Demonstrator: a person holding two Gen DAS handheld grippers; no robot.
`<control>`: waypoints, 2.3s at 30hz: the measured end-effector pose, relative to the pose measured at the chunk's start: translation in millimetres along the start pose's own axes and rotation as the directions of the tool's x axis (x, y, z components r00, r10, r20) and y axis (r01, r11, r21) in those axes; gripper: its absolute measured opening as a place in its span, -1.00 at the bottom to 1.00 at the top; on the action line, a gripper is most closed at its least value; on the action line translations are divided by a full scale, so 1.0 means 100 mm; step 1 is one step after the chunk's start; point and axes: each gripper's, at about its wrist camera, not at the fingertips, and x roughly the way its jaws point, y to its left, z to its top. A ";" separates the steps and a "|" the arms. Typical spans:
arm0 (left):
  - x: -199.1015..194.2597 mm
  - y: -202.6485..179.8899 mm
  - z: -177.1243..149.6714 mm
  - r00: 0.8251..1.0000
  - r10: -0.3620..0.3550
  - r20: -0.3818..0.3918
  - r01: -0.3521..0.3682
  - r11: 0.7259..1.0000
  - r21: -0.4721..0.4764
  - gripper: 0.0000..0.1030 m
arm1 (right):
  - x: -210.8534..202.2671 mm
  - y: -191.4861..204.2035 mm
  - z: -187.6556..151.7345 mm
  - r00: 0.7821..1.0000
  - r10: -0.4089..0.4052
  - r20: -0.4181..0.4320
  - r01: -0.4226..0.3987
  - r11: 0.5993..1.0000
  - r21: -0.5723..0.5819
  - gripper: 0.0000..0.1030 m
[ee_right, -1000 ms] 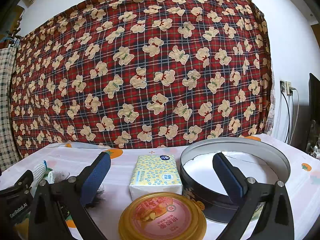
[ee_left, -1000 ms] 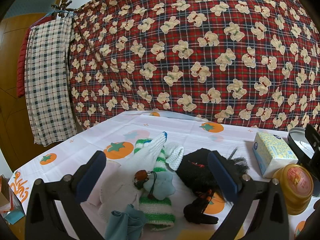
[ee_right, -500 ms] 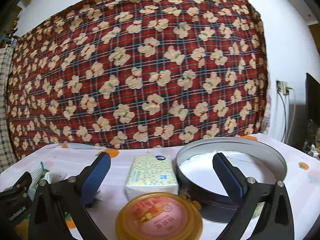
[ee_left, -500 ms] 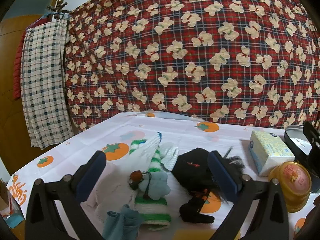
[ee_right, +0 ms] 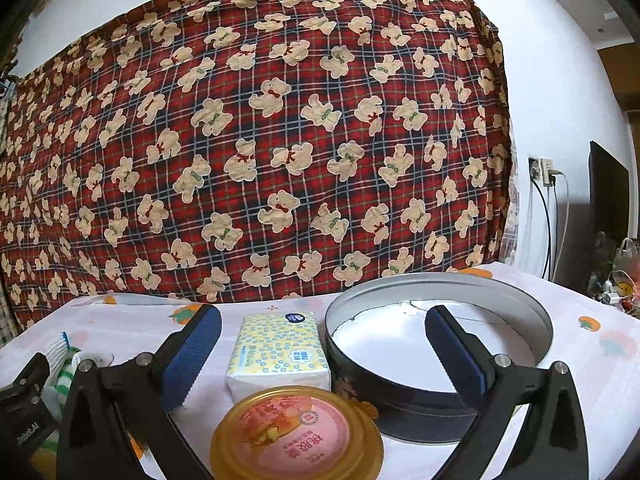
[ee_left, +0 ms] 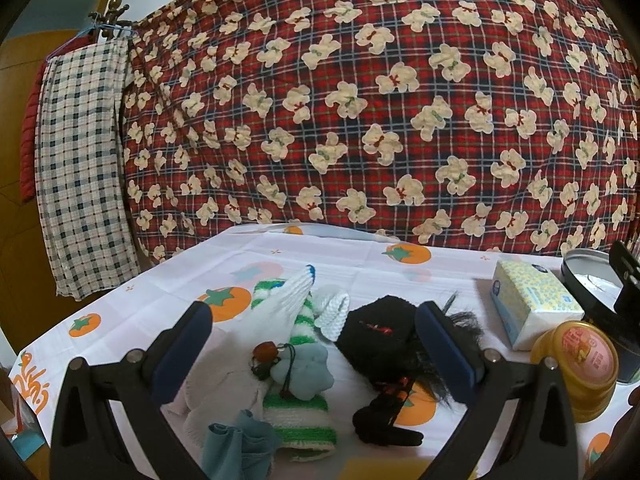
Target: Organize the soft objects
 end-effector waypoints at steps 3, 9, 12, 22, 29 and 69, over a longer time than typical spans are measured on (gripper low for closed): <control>0.00 -0.01 0.00 1.000 -0.004 0.002 0.004 1.000 -0.002 1.00 | 0.00 0.00 0.00 1.000 -0.004 -0.001 0.004 1.000 -0.004 0.99; 0.00 -0.01 0.01 1.000 -0.003 0.000 0.003 1.000 -0.001 1.00 | 0.02 -0.01 -0.01 1.000 -0.006 -0.007 0.006 1.000 -0.009 0.99; -0.01 0.00 0.00 1.000 -0.003 -0.002 0.003 1.000 -0.002 1.00 | 0.02 -0.01 -0.01 1.000 -0.005 -0.007 0.004 1.000 -0.009 0.99; -0.01 0.00 -0.01 1.000 -0.005 -0.001 0.005 1.000 -0.003 1.00 | 0.01 0.00 0.00 1.000 -0.005 -0.009 0.005 1.000 -0.013 0.99; -0.03 0.08 0.01 1.000 -0.003 0.003 0.003 1.000 -0.029 1.00 | 0.01 0.00 0.00 1.000 0.002 -0.008 -0.003 1.000 -0.013 0.99; -0.25 1.23 -0.45 0.954 0.103 -0.281 -0.118 0.992 -0.037 0.99 | -0.25 0.99 -0.39 0.507 0.750 -0.425 -0.855 0.501 -0.136 0.93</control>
